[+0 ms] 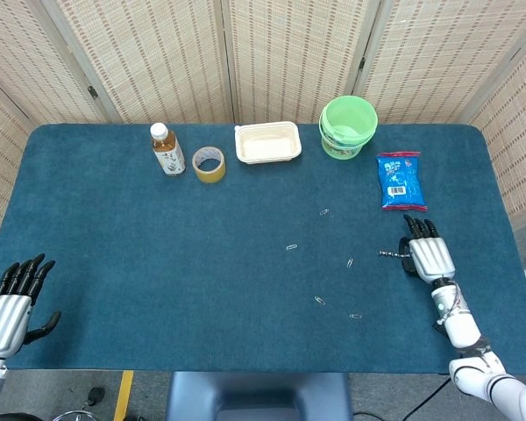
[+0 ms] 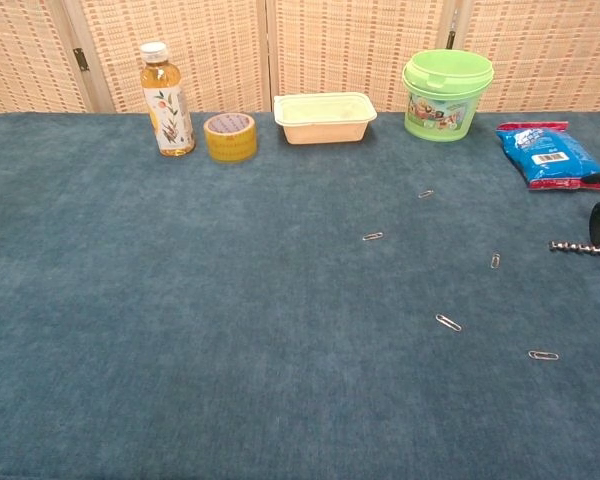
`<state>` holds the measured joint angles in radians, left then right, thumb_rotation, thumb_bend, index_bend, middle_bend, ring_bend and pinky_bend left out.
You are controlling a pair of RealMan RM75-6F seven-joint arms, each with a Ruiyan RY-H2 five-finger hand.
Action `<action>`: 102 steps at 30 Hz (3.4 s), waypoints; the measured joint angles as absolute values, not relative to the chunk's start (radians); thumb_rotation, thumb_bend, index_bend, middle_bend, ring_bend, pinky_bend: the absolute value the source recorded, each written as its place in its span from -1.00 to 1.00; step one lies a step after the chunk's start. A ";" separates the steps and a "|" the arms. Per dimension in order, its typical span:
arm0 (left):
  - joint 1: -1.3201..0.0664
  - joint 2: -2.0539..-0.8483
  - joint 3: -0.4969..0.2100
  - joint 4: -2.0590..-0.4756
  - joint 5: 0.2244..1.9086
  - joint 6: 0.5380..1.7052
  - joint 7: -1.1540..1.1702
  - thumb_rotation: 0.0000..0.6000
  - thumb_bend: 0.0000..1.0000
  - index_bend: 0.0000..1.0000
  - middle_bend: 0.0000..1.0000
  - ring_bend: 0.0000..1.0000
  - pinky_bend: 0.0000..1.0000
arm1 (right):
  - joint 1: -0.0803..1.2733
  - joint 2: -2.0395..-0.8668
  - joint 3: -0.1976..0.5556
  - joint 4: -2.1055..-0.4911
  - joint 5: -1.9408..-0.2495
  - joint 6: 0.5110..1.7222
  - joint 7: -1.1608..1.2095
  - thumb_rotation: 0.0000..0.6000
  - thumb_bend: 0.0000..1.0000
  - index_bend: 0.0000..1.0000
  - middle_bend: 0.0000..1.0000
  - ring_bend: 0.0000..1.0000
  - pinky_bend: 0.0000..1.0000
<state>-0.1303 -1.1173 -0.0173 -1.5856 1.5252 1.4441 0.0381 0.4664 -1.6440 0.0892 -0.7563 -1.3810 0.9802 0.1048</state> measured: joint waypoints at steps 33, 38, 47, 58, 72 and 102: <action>-0.131 -1.116 -0.015 -1.581 1.528 1.441 0.032 1.00 -0.25 -1.00 -0.92 -0.87 -0.89 | 0.471 -1.688 0.097 -0.686 -1.380 0.968 0.138 1.00 -0.12 0.15 -0.95 -1.00 -1.00; -0.132 -1.117 -0.014 -1.579 1.532 1.442 0.028 1.00 -0.25 -1.00 -0.92 -0.87 -0.89 | 0.470 -1.692 0.100 -0.681 -1.380 0.977 0.136 1.00 -0.12 0.27 -0.90 -1.00 -1.00; -0.134 -1.117 -0.014 -1.576 1.535 1.440 0.022 1.00 -0.25 -1.00 -0.92 -0.87 -0.89 | 0.466 -1.689 0.106 -0.681 -1.377 0.990 0.124 1.00 -0.12 0.47 -0.80 -1.00 -1.00; -0.134 -1.117 -0.014 -1.574 1.535 1.441 0.018 1.00 -0.25 -1.00 -0.92 -0.87 -0.89 | 0.467 -1.693 0.114 -0.685 -1.372 0.996 0.120 1.00 -0.11 0.59 -0.72 -1.00 -1.00; -0.137 -1.119 -0.015 -1.573 1.533 1.438 0.023 1.00 -0.25 -1.00 -0.92 -0.87 -0.89 | 0.460 -1.621 0.134 -0.813 -1.391 1.095 0.106 1.00 -0.11 0.60 -0.71 -0.99 -1.00; -0.137 -1.111 -0.024 -1.570 1.512 1.433 -0.012 1.00 -0.25 -1.00 -0.92 -0.87 -0.90 | 0.462 -1.518 0.115 -1.148 -1.447 1.180 -0.062 1.00 -0.11 0.62 -0.70 -0.99 -1.00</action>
<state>-0.1373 -1.1111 -0.0239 -1.5698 1.5122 1.4325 -0.0115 0.4617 -1.5176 0.1148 -1.1477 -1.4467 1.1804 -0.0622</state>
